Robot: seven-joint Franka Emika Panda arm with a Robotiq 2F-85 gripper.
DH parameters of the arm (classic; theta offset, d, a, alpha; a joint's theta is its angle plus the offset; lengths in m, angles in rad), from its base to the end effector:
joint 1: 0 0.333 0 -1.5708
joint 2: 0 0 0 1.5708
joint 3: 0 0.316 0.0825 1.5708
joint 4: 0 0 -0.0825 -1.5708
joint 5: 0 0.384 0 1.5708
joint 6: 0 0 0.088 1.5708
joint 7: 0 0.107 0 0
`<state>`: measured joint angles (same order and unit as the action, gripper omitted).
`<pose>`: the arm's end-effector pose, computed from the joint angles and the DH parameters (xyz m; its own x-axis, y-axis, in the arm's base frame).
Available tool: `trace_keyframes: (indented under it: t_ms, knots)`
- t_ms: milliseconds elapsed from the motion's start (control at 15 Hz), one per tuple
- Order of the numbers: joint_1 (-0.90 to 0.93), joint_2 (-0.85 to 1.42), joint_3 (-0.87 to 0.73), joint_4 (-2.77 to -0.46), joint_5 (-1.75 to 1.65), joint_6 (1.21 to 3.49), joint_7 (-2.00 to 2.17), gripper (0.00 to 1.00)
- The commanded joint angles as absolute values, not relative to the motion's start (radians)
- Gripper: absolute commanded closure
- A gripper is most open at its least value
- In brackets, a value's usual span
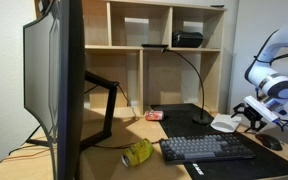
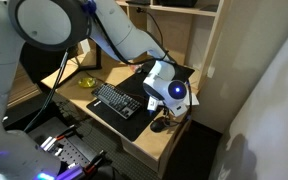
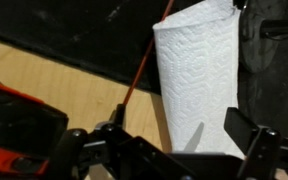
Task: Move the white envelope to the right
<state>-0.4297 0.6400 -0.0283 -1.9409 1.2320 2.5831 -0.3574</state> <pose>0.5372 -0.2835 0.1431 0.4124 -0.9062 -0.0937 -0.7718 -0.2929 -0.5645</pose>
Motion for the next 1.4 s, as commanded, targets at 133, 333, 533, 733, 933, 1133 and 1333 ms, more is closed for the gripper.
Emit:
trace_keyframes:
  t_ms: [133, 333, 533, 733, 933, 1133, 1333]
  knots:
    - [-0.399, 0.646, -0.051, -1.897, 1.312, 2.480, -0.394, 0.00]
    - [-0.364, 0.658, -0.058, -1.894, 1.302, 2.492, -0.391, 0.00]
    - [-0.331, 0.661, -0.066, -1.894, 1.283, 2.501, -0.386, 0.00]
    - [-0.292, 0.662, -0.096, -1.900, 1.219, 2.523, -0.377, 0.00]
    - [-0.271, 0.665, -0.131, -1.903, 1.086, 2.517, -0.363, 0.00]
    - [-0.275, 0.672, -0.123, -1.912, 0.998, 2.531, -0.365, 0.26]
    - [-0.285, 0.669, -0.099, -1.917, 0.984, 2.555, -0.361, 0.47]
